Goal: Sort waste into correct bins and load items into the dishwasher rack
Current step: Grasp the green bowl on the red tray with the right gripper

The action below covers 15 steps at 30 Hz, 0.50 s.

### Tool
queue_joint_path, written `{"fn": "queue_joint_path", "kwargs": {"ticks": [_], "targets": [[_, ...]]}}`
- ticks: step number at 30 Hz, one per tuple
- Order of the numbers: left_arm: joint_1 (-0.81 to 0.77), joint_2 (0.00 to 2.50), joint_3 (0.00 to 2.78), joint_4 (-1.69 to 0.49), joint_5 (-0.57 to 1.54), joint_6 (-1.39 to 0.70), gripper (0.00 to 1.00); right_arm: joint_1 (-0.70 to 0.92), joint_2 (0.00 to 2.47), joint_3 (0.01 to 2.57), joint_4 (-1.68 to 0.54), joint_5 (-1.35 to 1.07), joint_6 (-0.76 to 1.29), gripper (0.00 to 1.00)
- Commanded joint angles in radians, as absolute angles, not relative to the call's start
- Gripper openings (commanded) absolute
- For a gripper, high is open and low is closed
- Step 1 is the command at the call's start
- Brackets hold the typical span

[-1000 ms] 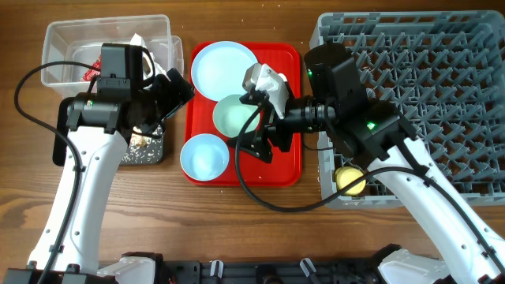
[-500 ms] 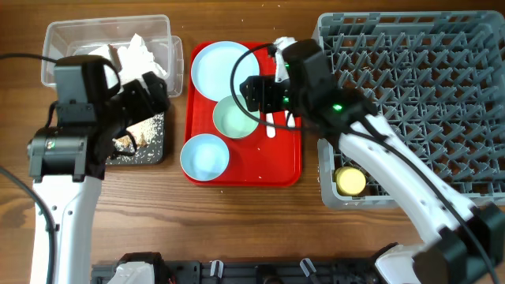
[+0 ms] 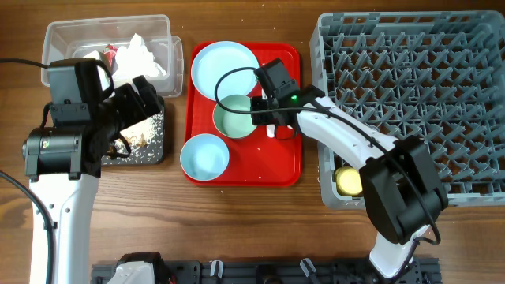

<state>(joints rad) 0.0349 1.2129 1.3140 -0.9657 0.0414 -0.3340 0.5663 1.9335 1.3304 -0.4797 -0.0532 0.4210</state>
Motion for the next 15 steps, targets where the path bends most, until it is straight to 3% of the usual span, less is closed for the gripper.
{"fn": "queue_joint_path", "kwargs": {"ticks": [1,11,15], "targets": [[0.042,1.217,1.329,-0.966,0.025,-0.314,1.0,0.568,1.965,1.33,-0.464,-0.012,0.389,0.38],[0.042,1.217,1.329,-0.966,0.025,-0.314,1.0,0.57,2.025,1.33,-0.434,-0.002,0.318,0.37],[0.042,1.217,1.329,-0.966,0.025,-0.314,1.0,0.57,2.034,1.33,-0.437,-0.038,0.325,0.31]]}}
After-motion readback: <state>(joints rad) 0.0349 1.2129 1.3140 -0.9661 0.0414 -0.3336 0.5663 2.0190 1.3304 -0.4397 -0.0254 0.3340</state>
